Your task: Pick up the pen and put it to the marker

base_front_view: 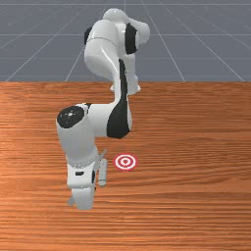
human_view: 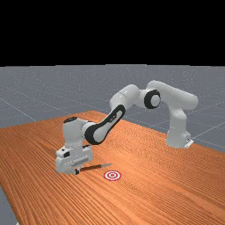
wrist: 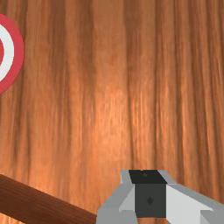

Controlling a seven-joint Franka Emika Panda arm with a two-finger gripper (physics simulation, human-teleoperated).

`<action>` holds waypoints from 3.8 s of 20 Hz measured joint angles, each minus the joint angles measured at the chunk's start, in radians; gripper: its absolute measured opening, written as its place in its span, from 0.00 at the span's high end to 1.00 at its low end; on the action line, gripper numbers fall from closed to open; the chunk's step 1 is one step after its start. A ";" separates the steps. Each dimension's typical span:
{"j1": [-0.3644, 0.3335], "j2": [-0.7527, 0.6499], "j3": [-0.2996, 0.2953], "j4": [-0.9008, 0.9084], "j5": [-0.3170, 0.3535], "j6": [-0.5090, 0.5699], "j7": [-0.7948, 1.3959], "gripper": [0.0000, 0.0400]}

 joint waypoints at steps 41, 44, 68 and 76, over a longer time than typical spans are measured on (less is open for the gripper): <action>0.059 0.189 0.000 0.315 0.006 -0.152 0.103 1.00; 0.057 0.131 -0.003 0.202 0.018 -0.094 0.148 1.00; 0.002 0.080 0.001 0.250 0.015 -0.178 0.058 1.00; 0.002 0.080 0.001 0.250 0.015 -0.178 0.058 1.00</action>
